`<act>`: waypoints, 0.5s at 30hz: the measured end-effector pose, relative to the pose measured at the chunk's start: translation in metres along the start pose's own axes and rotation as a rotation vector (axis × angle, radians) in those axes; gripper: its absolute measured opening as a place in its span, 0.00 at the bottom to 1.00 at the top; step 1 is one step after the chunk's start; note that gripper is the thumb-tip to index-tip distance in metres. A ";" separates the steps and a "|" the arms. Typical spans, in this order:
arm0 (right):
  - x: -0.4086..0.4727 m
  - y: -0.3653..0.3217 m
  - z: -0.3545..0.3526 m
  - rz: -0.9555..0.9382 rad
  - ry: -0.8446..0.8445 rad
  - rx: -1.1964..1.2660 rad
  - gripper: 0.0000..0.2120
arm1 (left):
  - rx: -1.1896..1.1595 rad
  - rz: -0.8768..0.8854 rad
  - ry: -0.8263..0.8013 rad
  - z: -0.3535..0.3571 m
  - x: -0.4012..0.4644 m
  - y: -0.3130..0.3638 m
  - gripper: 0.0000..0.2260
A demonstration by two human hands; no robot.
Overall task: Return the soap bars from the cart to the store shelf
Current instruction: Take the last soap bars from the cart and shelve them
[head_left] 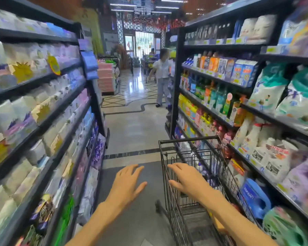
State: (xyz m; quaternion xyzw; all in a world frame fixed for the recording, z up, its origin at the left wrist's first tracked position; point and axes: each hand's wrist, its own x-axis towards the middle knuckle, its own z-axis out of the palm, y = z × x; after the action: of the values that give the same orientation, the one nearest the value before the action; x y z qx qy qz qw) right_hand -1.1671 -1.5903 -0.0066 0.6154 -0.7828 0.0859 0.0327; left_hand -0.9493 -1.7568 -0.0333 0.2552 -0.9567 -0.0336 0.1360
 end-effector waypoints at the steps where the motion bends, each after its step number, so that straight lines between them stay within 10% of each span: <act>1: 0.013 0.012 0.000 0.020 0.004 -0.004 0.30 | -0.004 0.024 0.006 0.004 0.023 -0.002 0.29; 15: 0.065 0.165 -0.012 0.717 0.028 -0.082 0.30 | -0.106 0.722 -0.140 0.096 0.332 0.064 0.27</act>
State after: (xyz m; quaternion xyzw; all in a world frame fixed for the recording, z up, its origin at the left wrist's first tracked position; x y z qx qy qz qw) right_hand -1.3429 -1.6129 0.0001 0.2989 -0.9511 0.0688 0.0360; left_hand -1.2827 -1.8673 -0.0362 -0.1091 -0.9890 -0.0502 0.0862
